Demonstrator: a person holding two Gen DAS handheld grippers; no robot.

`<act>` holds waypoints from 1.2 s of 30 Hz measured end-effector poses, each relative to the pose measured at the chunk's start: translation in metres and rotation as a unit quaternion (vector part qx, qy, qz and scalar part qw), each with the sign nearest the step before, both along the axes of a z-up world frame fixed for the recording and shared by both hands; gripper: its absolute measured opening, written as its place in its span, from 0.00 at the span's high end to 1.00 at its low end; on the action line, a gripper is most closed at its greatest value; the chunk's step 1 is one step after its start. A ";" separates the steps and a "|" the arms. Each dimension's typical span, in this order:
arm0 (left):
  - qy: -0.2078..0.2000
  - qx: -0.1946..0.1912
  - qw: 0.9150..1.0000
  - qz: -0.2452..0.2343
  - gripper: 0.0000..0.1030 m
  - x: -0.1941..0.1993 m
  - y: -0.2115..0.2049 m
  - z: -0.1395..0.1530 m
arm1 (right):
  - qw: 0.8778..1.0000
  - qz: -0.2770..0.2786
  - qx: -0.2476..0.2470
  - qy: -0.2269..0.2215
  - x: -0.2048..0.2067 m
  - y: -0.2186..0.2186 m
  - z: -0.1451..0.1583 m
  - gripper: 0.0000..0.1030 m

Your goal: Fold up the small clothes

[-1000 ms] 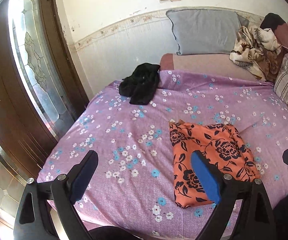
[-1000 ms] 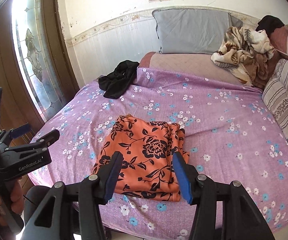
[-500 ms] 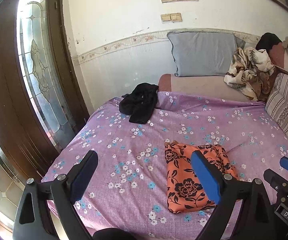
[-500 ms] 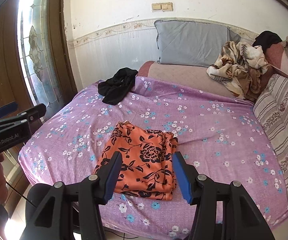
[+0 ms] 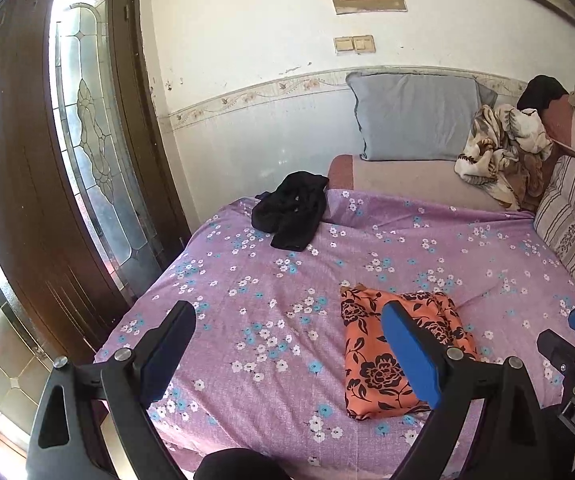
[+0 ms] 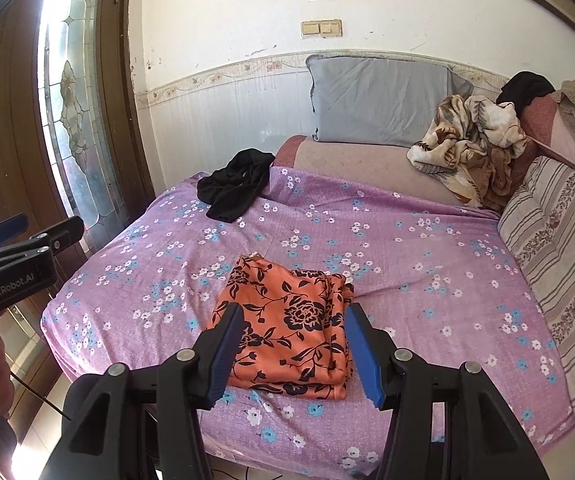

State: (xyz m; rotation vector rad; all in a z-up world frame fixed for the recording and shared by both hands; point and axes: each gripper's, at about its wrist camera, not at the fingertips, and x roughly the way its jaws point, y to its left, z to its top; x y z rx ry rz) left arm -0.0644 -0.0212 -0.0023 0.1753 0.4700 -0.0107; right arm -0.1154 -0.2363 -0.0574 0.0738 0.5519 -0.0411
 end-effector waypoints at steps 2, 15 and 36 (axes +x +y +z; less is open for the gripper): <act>-0.001 -0.002 1.000 -0.002 0.09 -0.004 0.002 0.001 | 1.000 0.000 -0.003 -0.003 -0.003 0.003 0.003 0.45; -0.023 -0.021 0.999 -0.006 0.08 -0.031 0.019 0.028 | 0.999 -0.003 -0.002 -0.037 -0.023 0.014 0.033 0.45; -0.031 -0.034 0.999 -0.010 0.01 -0.025 0.032 0.049 | 0.998 -0.003 -0.017 -0.059 -0.025 0.017 0.055 0.41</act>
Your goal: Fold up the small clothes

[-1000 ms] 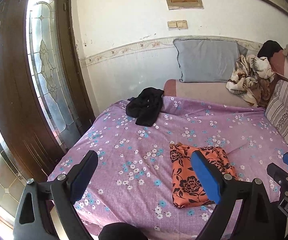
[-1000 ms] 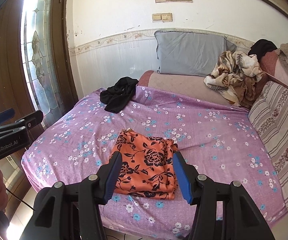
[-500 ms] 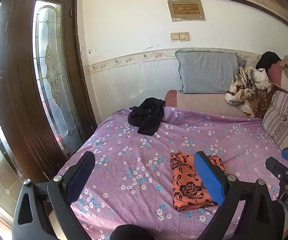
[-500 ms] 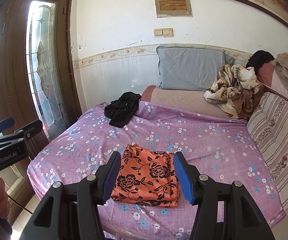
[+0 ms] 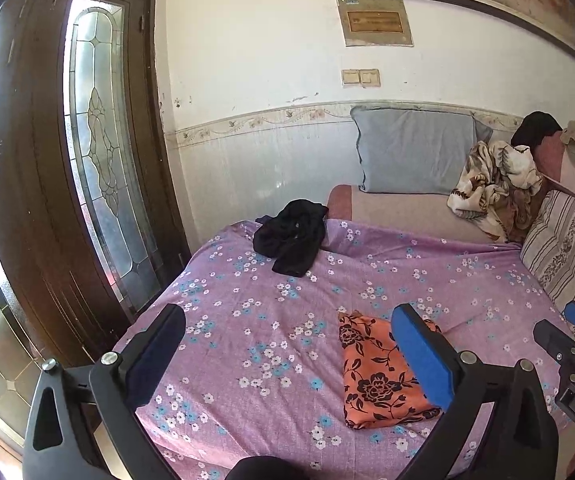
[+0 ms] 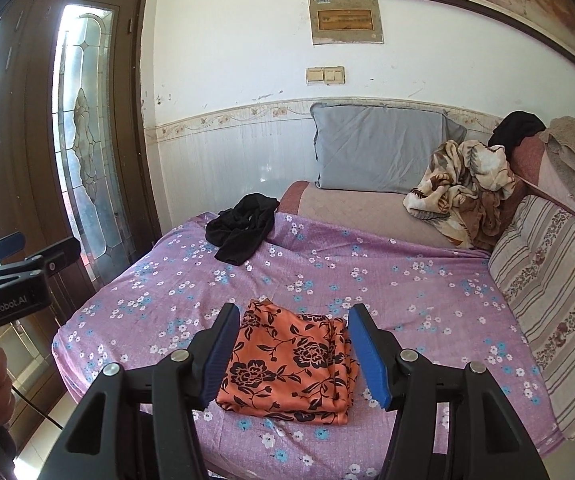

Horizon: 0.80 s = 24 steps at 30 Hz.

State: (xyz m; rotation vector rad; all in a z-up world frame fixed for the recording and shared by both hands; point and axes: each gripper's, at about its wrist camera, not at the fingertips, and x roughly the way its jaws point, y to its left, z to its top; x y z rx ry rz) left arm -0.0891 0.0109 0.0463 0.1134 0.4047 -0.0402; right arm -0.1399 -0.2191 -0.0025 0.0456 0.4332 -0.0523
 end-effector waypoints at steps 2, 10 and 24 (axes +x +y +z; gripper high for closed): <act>0.003 0.001 1.000 0.008 0.00 0.005 0.002 -0.002 | 1.000 0.001 -0.003 0.007 0.006 0.001 -0.005 0.41; 0.017 -0.003 0.999 0.027 0.00 0.029 0.012 -0.012 | 0.999 0.010 0.005 0.032 0.030 -0.001 -0.018 0.41; 0.048 -0.009 0.998 0.037 0.00 0.063 0.027 -0.041 | 0.998 0.023 -0.001 0.062 0.064 0.007 -0.032 0.41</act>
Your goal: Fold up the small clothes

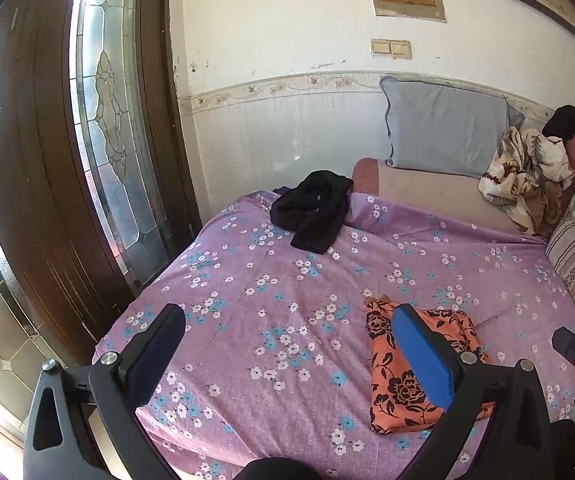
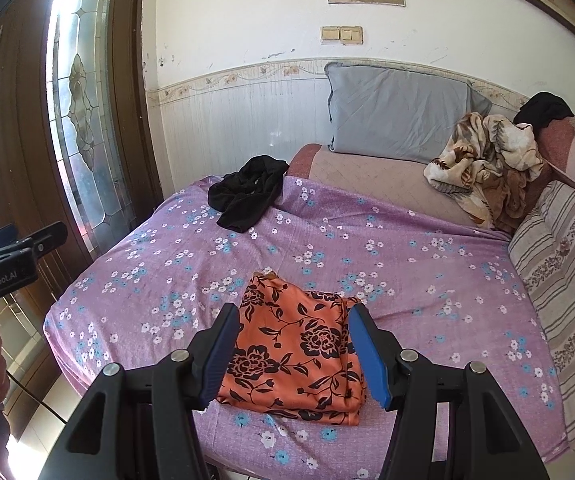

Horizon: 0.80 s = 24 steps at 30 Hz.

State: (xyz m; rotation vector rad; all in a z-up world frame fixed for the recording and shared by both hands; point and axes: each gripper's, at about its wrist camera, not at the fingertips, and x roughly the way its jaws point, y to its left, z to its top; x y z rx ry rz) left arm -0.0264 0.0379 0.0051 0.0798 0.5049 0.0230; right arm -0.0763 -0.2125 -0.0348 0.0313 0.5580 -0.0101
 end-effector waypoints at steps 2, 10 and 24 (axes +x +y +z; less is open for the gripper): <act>0.007 -0.002 1.000 -0.002 0.00 0.003 0.002 -0.004 | 1.000 0.003 -0.001 0.003 0.003 0.002 -0.001 0.41; 0.022 -0.005 1.000 -0.002 0.00 0.009 0.005 -0.018 | 1.000 0.007 -0.018 0.008 0.011 0.009 -0.005 0.41; 0.025 0.009 0.999 -0.046 0.00 0.012 -0.024 -0.022 | 1.000 -0.002 -0.024 0.020 0.013 0.003 -0.011 0.41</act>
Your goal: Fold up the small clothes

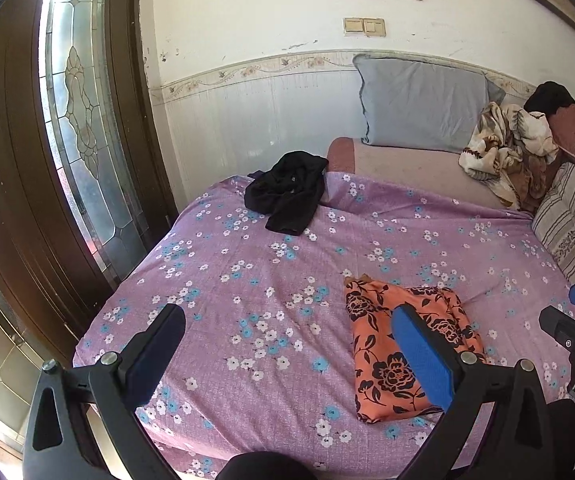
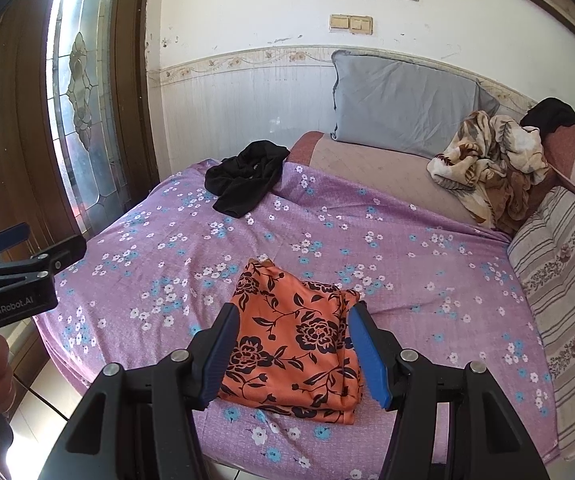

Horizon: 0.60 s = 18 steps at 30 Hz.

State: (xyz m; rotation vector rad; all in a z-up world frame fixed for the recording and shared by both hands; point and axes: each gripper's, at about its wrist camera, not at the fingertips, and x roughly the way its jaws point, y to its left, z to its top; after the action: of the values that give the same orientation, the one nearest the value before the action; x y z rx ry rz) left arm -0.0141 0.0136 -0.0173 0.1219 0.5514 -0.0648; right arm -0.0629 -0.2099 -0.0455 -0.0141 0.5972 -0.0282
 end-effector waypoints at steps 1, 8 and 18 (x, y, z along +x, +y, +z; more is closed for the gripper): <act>-0.001 0.001 1.000 -0.003 0.00 0.000 -0.003 0.000 | 1.000 -0.002 -0.001 -0.001 0.000 -0.002 0.001 0.41; 0.011 0.006 1.000 -0.027 0.00 0.001 -0.024 -0.010 | 1.000 -0.019 0.003 0.001 -0.002 -0.015 -0.001 0.41; 0.034 0.011 0.998 -0.052 0.00 -0.003 -0.038 -0.038 | 0.999 -0.036 0.011 0.017 0.002 -0.029 -0.017 0.41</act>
State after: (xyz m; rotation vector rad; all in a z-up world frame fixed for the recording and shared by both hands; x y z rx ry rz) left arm -0.0171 -0.0242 -0.0548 0.1705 0.6145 -0.1648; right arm -0.0604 -0.2385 -0.0629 0.0279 0.6313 -0.0913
